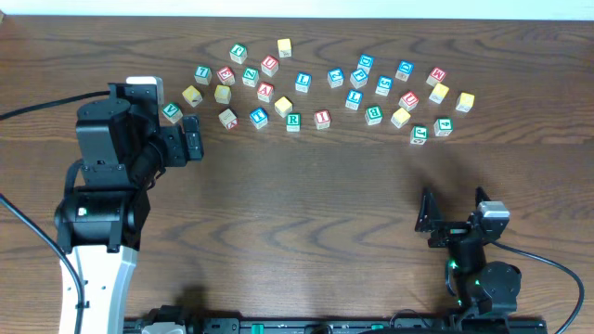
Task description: Spell out CORL
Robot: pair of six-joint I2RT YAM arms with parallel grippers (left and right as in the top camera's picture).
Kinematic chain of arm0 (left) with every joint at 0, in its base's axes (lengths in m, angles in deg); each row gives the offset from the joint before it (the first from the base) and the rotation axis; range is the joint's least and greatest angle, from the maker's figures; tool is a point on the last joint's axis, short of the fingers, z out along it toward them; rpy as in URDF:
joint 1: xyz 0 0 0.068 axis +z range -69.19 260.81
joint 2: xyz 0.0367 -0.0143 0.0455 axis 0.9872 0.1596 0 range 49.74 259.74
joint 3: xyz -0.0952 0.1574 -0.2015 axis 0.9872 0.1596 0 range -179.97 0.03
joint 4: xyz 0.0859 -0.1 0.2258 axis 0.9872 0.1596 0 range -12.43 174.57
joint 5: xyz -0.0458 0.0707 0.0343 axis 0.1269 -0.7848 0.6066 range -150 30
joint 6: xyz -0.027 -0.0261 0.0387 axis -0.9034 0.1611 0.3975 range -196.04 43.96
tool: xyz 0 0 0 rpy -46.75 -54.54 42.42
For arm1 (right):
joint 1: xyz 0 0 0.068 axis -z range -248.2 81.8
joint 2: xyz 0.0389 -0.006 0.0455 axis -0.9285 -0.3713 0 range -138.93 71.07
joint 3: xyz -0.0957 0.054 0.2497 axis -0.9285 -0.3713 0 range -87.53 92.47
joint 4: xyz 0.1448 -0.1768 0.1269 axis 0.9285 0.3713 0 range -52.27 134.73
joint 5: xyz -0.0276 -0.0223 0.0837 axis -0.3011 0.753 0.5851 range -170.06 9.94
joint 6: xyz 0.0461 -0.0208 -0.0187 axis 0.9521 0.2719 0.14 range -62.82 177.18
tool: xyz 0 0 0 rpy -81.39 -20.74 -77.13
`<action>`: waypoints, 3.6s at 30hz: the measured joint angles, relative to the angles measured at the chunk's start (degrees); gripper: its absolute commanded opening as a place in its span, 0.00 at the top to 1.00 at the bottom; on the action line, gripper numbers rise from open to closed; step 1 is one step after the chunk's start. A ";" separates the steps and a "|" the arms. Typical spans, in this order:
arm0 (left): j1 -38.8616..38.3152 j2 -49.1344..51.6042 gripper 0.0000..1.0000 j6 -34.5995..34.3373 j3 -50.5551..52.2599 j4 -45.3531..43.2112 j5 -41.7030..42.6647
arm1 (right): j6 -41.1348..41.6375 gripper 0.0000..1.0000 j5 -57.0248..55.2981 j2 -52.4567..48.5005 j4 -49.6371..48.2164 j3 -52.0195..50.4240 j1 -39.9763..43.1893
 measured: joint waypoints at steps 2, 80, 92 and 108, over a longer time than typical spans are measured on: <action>0.00 0.37 0.02 0.00 0.00 0.00 0.00 | 0.00 0.01 1.29 -0.15 0.00 0.02 0.00; 0.00 9.29 0.02 -2.49 -4.39 3.67 0.02 | -12.15 0.01 20.68 -104.39 42.14 94.49 -7.52; -0.02 25.94 0.00 -3.65 -24.63 18.34 0.17 | -12.17 0.01 20.68 -104.39 42.49 94.49 -7.52; -1.42 34.10 0.02 -8.66 -31.80 24.30 0.20 | -12.17 0.01 20.68 -104.39 44.11 94.49 -7.52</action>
